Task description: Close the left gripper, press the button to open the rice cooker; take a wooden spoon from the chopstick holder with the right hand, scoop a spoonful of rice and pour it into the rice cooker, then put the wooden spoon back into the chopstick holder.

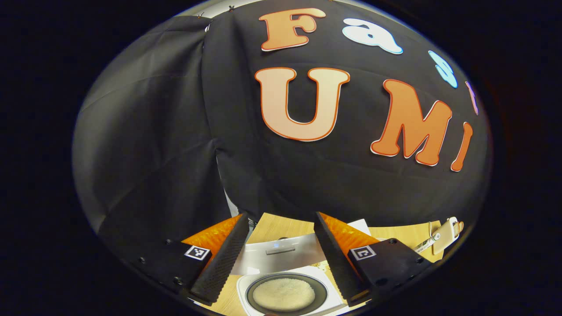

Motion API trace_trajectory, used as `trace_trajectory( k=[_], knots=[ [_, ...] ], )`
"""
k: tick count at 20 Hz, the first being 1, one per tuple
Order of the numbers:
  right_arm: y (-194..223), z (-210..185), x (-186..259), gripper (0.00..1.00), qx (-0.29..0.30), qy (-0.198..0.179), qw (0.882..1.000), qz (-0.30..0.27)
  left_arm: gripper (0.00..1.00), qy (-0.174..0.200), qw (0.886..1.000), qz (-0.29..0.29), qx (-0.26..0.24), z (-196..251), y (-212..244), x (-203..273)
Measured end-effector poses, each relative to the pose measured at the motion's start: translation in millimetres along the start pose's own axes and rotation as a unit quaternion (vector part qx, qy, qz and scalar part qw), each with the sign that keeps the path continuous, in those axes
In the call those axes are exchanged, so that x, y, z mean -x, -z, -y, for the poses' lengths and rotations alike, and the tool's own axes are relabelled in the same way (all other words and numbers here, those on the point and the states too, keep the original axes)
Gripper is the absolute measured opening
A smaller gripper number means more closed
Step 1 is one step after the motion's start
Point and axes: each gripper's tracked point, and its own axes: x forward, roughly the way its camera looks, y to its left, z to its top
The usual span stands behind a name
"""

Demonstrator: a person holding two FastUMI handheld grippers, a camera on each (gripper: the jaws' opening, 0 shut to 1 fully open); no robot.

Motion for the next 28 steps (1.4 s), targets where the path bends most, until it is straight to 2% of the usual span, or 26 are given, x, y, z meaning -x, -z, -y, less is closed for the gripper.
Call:
trace_trajectory(
  k=[2, 7, 12, 16, 19, 23, 28],
  knots=[
    [3, -3, -2, 0.95, 0.006, -0.003, 1.0, -0.004, 1.0, 0.009, 1.0, -0.006, 0.016, 2, 2, 3],
    [-1, -17, 1, 0.95, 0.003, -0.021, 1.0, 0.003, 1.0, 0.022, 1.0, -0.003, 0.015, 4, 12, 15],
    [-2, -32, 13, 0.95, -0.008, -0.047, 0.999, 0.006, 1.0, 0.033, 0.999, -0.01, 0.015, 14, 40, 47],
    [-4, -36, 27, 0.95, 0.002, -0.055, 0.998, 0.016, 1.0, 0.059, 0.996, -0.052, 0.036, 23, 83, 63],
    [-8, -39, 38, 0.95, 0.013, -0.062, 0.998, 0.021, 1.0, 0.045, 0.996, -0.072, 0.005, 16, 128, 67],
    [-18, -41, 52, 0.95, 0.022, -0.068, 0.997, 0.03, 1.0, 0.055, 0.992, -0.111, 0.021, 24, 183, 74],
    [-16, -38, 61, 0.95, 0.013, -0.071, 0.997, 0.028, 1.0, 0.047, 0.991, -0.123, 0.003, 27, 210, 80]
  ],
)
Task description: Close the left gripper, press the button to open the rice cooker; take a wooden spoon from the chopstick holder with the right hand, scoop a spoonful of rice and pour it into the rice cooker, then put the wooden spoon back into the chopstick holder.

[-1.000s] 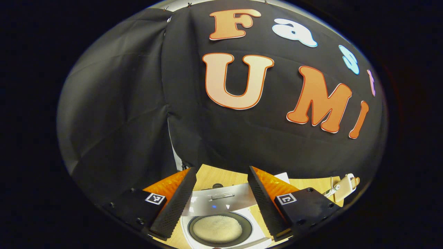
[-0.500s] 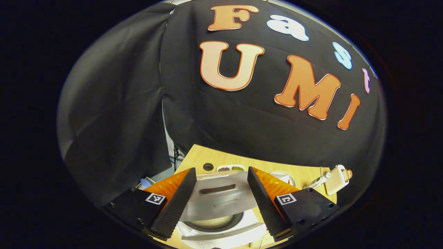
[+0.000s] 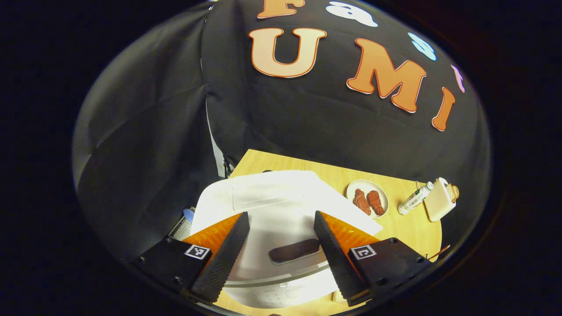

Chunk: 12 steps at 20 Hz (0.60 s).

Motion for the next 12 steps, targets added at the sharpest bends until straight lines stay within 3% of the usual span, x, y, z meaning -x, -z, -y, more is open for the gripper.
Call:
trace_trajectory(
  k=[12],
  knots=[
    [7, 14, 13, 0.95, -0.01, 0.01, 1.0, -0.01, 1.0, -0.018, 0.999, -0.025, -0.024, 1, 50, -7]
  ],
)
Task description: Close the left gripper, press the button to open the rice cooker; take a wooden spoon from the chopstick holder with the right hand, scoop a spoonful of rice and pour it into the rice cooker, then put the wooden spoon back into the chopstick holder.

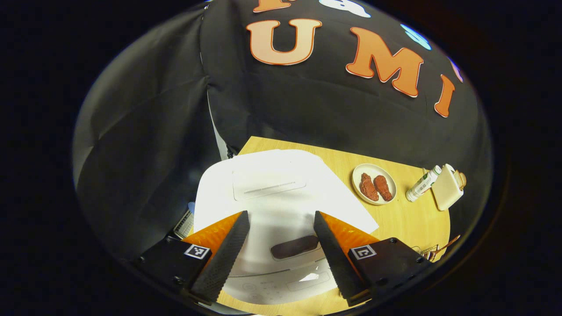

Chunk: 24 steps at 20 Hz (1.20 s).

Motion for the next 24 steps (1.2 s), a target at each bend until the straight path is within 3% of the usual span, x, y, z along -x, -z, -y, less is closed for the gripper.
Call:
trace_trajectory(
  k=[9, 14, 20, 23, 24],
  knots=[
    [8, -2, -1, 0.95, -0.017, -0.005, 1.0, -0.008, 1.0, -0.003, 0.999, 0.029, -0.02, 1, 18, -8],
    [-12, -2, 1, 0.95, -0.011, -0.01, 1.0, 0.011, 1.0, 0.022, 0.999, 0.023, -0.019, 2, 27, 28],
    [-52, 9, 3, 0.95, -0.001, -0.008, 0.999, 0.039, 1.0, 0.035, 0.988, 0.145, -0.043, -1, -55, 122],
    [-74, 8, 7, 0.95, 0.009, -0.008, 0.998, 0.06, 1.0, 0.042, 0.974, 0.219, -0.035, 1, -96, 184],
    [-80, 7, 9, 1.0, 0.012, -0.009, 0.998, 0.066, 1.0, 0.043, 0.969, 0.242, -0.035, 2, -108, 203]
  ],
)
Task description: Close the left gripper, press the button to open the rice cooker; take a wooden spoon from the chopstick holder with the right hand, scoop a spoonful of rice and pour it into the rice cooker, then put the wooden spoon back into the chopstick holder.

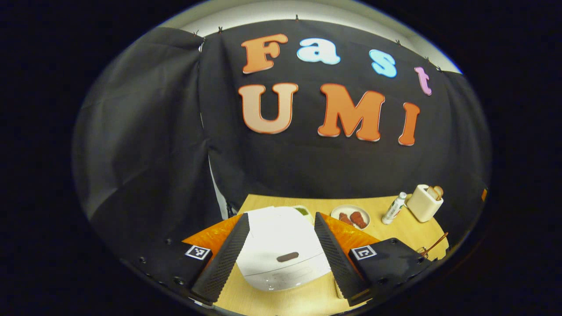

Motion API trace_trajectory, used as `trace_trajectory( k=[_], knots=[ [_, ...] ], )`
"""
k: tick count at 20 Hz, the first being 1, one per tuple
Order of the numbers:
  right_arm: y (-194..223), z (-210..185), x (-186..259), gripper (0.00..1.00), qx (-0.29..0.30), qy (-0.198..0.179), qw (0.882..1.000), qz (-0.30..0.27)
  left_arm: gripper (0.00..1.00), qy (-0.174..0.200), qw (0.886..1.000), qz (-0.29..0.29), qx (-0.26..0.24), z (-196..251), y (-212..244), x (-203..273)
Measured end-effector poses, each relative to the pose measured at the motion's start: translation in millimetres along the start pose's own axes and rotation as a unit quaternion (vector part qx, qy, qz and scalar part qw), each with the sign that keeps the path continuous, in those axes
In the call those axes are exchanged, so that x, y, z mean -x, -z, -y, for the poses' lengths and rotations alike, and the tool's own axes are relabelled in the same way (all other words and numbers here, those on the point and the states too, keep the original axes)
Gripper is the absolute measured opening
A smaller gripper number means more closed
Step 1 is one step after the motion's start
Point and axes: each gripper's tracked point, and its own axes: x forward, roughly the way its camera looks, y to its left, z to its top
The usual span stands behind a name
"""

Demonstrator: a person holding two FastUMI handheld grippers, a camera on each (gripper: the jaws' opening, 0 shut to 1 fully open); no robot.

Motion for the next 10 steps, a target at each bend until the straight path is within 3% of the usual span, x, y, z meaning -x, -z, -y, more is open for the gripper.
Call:
trace_trajectory(
  k=[2, 3, 5, 6, 10],
  knots=[
    [-12, -4, 3, 1.0, 0.005, -0.005, 1.0, 0.009, 1.0, -0.003, 0.999, 0.042, -0.001, -1, -32, 26],
    [-17, -4, 5, 0.95, 0.007, -0.005, 1.0, 0.012, 1.0, -0.006, 0.998, 0.061, -0.001, -6, -44, 38],
    [-32, -7, 8, 1.0, 0.008, -0.008, 1.0, 0.026, 1.0, -0.014, 0.996, 0.094, 0.002, -17, -65, 62],
    [-37, -9, 10, 0.95, 0.006, -0.01, 0.999, 0.031, 1.0, -0.017, 0.994, 0.105, 0.003, -21, -71, 73],
    [-53, -10, 18, 0.95, 0.011, -0.01, 0.999, 0.049, 1.0, -0.032, 0.991, 0.132, 0.011, -37, -82, 101]
  ],
)
